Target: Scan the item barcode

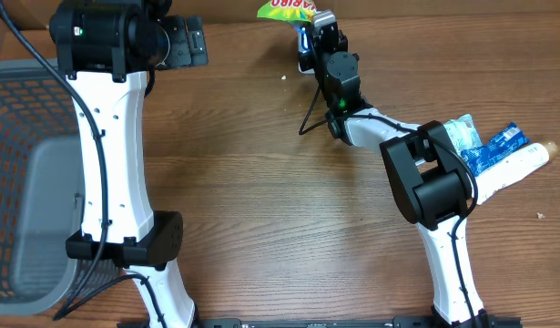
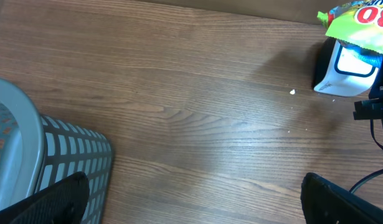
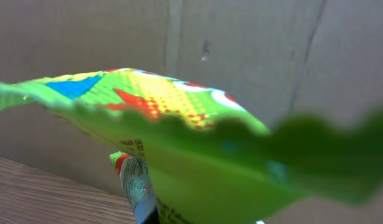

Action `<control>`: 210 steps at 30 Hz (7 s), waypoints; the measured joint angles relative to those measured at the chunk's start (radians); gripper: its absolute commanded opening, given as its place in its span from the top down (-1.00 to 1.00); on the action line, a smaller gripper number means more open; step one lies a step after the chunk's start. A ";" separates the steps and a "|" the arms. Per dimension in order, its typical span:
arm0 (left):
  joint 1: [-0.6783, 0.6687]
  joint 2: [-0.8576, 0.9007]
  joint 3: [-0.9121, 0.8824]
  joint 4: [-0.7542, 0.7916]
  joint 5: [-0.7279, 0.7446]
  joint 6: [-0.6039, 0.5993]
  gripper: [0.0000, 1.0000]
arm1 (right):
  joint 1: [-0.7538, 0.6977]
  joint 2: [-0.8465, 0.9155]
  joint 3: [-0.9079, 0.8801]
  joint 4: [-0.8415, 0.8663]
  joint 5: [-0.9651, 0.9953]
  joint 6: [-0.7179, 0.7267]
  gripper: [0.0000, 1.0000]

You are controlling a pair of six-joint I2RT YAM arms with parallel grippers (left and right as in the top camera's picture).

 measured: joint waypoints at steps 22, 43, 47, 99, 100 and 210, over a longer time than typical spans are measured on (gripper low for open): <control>0.000 0.000 0.000 0.000 0.000 0.000 -0.99 | 0.025 -0.224 0.020 -0.585 -0.026 -0.024 0.93; 0.000 0.000 0.000 0.000 0.000 0.000 -0.99 | -0.378 -0.759 0.043 -2.013 -0.093 0.801 0.93; 0.000 0.000 0.000 0.000 0.000 0.000 -0.99 | -0.601 -0.759 0.010 -2.005 -0.113 0.906 0.87; 0.000 0.000 0.000 0.000 0.000 0.000 -0.99 | -0.529 -1.593 -0.334 -1.713 -0.539 0.145 -1.00; 0.000 0.000 0.000 0.000 0.000 0.000 -0.99 | -0.500 -1.646 -0.437 -1.577 -0.513 0.141 -1.00; 0.146 -1.919 -2.680 1.786 0.098 0.169 -0.99 | -0.359 -2.404 -1.576 -0.926 -0.302 0.126 -1.00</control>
